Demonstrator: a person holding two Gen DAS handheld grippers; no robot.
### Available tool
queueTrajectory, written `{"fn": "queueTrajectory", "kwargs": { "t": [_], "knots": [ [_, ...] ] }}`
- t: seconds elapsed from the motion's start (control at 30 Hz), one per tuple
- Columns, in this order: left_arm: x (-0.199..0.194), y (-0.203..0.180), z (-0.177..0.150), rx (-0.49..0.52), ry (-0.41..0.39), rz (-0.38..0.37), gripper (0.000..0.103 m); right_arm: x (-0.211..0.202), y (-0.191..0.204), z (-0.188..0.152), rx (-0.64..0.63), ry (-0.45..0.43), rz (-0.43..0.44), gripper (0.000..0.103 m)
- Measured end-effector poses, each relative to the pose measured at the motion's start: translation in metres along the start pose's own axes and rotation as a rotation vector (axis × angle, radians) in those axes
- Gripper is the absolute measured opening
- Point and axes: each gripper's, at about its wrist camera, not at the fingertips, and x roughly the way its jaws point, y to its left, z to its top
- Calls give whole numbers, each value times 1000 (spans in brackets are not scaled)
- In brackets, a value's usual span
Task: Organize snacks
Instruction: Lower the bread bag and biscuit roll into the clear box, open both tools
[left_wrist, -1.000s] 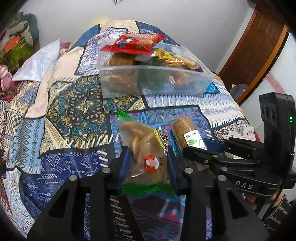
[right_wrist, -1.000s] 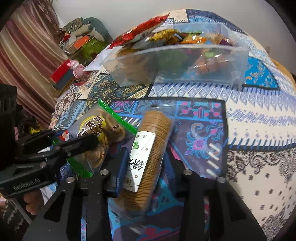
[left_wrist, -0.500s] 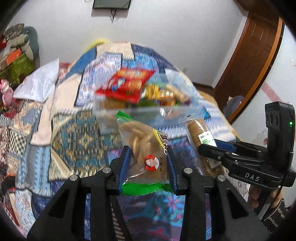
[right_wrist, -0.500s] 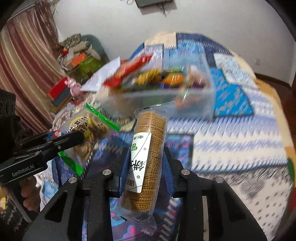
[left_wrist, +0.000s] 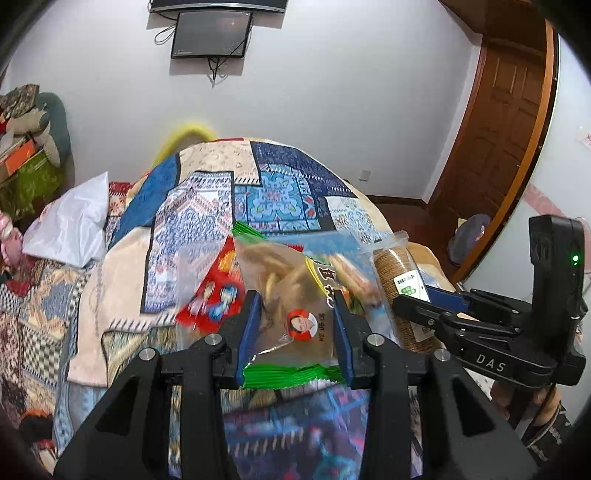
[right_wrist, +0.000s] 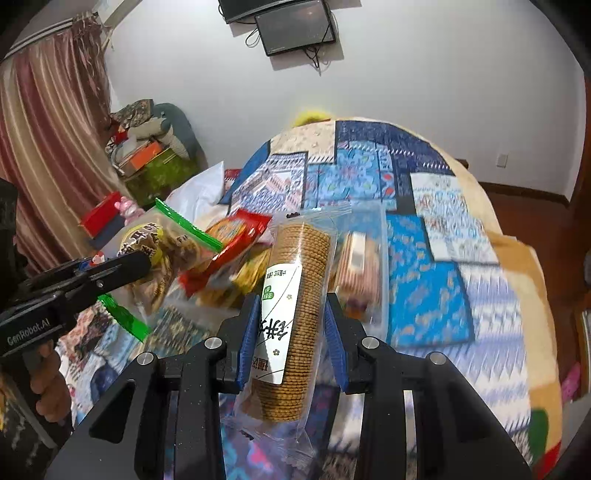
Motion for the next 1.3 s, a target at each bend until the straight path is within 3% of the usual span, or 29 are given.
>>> {"fn": "queueTrajectory", "kwargs": {
  "t": [0.23,0.53,0.67,0.8,1.07,1.3],
  "knots": [
    [58,8,22,-4,9,4,37,41,-8,32,-23,4,-16,32],
    [93,7,9,12,50,4,38,71,-17,26,-12,51,-17,36],
    [94,2,4,35,79,12,49,62,-17,26,-19,46,-35,42],
    [85,1,-1,23,81,4,56,46,-18,27,-15,24,-30,45],
    [51,-5,-2,11,52,9,57,19,-15,29,-18,-12,-27,46],
    [-15,-14,3,16,-79,51,57,-20,-2,28,-32,-76,-14,46]
  ]
}}
